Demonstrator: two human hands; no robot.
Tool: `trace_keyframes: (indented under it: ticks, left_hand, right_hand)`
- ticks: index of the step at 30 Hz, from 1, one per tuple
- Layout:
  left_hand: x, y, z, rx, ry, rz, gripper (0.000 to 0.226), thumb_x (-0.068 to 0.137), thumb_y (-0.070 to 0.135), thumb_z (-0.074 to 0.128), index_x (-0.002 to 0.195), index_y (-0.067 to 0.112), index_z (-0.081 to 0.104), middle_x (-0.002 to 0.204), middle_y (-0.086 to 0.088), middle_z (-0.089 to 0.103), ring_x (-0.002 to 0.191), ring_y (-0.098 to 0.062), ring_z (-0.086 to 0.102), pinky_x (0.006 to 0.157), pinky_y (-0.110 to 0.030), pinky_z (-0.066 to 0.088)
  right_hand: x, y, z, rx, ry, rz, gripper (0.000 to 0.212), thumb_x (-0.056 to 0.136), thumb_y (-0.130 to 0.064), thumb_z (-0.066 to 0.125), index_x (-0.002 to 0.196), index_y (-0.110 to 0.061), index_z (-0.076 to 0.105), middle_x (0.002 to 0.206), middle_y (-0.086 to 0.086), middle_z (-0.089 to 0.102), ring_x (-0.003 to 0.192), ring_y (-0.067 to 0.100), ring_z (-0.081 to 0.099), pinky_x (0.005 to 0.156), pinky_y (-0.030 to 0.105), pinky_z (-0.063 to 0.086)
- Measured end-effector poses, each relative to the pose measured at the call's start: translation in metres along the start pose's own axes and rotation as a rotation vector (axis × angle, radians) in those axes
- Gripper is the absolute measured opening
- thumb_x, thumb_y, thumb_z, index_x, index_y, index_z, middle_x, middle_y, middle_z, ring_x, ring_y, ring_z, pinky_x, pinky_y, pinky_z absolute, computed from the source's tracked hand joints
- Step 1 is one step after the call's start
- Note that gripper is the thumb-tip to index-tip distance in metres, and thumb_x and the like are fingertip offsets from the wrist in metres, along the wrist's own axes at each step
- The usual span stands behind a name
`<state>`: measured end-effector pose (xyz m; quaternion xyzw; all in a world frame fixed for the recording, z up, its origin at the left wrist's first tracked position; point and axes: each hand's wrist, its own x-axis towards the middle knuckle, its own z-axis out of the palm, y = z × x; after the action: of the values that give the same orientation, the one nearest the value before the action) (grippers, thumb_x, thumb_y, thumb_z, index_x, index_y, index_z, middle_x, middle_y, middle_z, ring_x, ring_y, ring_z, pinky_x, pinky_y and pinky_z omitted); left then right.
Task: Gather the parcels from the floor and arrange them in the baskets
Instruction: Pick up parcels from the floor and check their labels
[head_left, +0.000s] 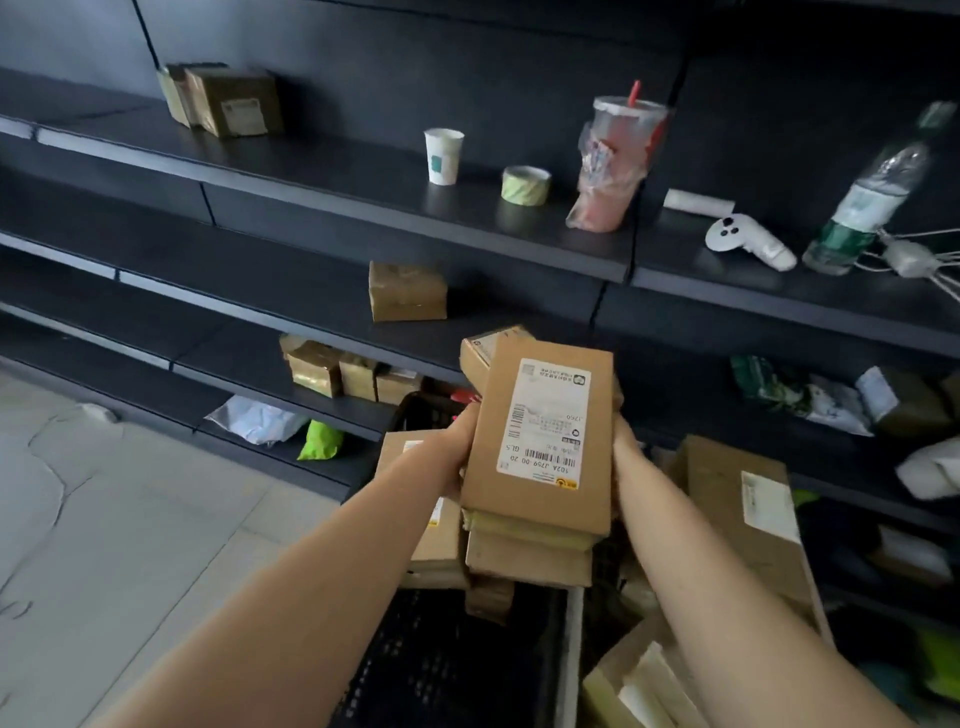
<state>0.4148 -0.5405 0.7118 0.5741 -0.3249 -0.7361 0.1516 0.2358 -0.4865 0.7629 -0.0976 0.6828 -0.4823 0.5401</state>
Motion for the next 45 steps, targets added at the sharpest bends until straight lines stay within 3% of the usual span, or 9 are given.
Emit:
trace_keyframes:
  ticks: [3,6,9,16,24,29,36,40,45]
  left_hand:
    - [0.029,-0.003,-0.003,-0.015,0.082,-0.002,0.048,0.087,0.058,0.045,0.079,0.014,0.064,0.079,-0.004,0.066,0.071,-0.021,0.063,0.070,-0.029,0.052]
    - [0.077,-0.009,-0.015,0.154,0.274,0.025,0.071,0.071,0.061,0.040,0.119,0.014,0.066,0.115,-0.014,0.065,0.101,-0.034,0.064,0.094,-0.050,0.052]
    - [0.083,-0.007,-0.024,0.493,0.345,0.107,0.054,0.097,0.039,0.030,0.130,0.007,0.057,0.132,-0.019,0.055,0.122,-0.036,0.051,0.106,-0.046,0.040]
    - [0.068,-0.011,-0.034,0.626,0.289,0.231,0.042,0.100,0.038,0.036,0.121,0.007,0.056,0.120,-0.014,0.061,0.104,-0.031,0.058,0.085,-0.035,0.046]
    - [0.053,-0.005,-0.035,0.498,0.248,0.326,0.028,0.098,0.040,0.042,0.109,0.017,0.051,0.122,-0.004,0.043,0.102,-0.025,0.051,0.089,-0.034,0.040]
    - [0.034,-0.001,-0.029,0.594,0.231,0.407,0.035,0.092,0.036,0.050,0.117,0.012,0.054,0.120,-0.003,0.049,0.107,-0.028,0.055,0.089,-0.037,0.047]
    - [-0.017,0.017,0.012,0.766,0.141,0.618,0.021,0.094,0.025,0.045,0.102,0.014,0.060,0.124,-0.016,0.052,0.106,-0.036,0.056,0.092,-0.045,0.051]
    - [-0.057,0.020,0.070,0.913,-0.011,0.732,0.021,0.097,0.023,0.044,0.103,0.018,0.063,0.113,-0.010,0.063,0.096,-0.028,0.061,0.074,-0.032,0.047]
    - [-0.124,-0.006,0.184,1.162,-0.195,0.974,0.027,0.095,0.022,0.047,0.111,0.018,0.069,0.115,-0.006,0.061,0.105,-0.026,0.060,0.090,-0.034,0.049]
  right_hand:
    - [0.028,0.023,0.007,0.067,0.056,0.082,0.042,0.105,-0.037,0.037,0.103,-0.006,0.065,0.081,0.014,0.071,0.086,0.029,0.068,0.076,0.037,0.055]
    - [0.050,0.040,0.016,0.083,0.152,0.081,0.041,0.106,-0.037,0.032,0.088,-0.015,0.061,0.071,0.007,0.067,0.054,0.015,0.066,0.058,0.025,0.055]
    - [0.061,0.052,0.022,0.051,0.203,0.164,0.049,0.104,-0.045,0.036,0.080,-0.012,0.062,0.059,0.006,0.067,0.056,0.022,0.064,0.063,0.032,0.052]
    - [0.054,0.065,0.040,-0.193,0.087,0.216,0.057,0.090,-0.062,0.053,0.122,-0.018,0.066,0.114,0.011,0.071,0.107,0.032,0.066,0.103,0.048,0.047]
    - [0.035,0.064,0.038,-0.232,0.248,0.118,0.048,0.096,-0.041,0.054,0.134,-0.012,0.052,0.103,0.007,0.065,0.080,0.020,0.058,0.057,0.030,0.037]
    - [0.018,0.068,0.039,-0.381,0.205,0.012,0.034,0.095,-0.015,0.056,0.127,-0.003,0.054,0.100,0.009,0.067,0.078,0.018,0.062,0.056,0.028,0.043]
    - [-0.031,0.051,0.010,-0.326,0.179,-0.092,0.037,0.097,-0.025,0.058,0.132,-0.020,0.050,0.121,0.009,0.059,0.108,0.027,0.061,0.097,0.045,0.049]
    - [-0.073,0.033,-0.041,-0.381,0.249,-0.255,0.027,0.097,-0.022,0.058,0.124,-0.019,0.053,0.119,0.007,0.060,0.105,0.025,0.062,0.085,0.034,0.048]
    - [-0.148,0.028,-0.154,-0.660,0.401,-0.461,0.020,0.098,-0.017,0.055,0.118,-0.014,0.056,0.106,0.002,0.057,0.088,0.018,0.056,0.064,0.023,0.042]
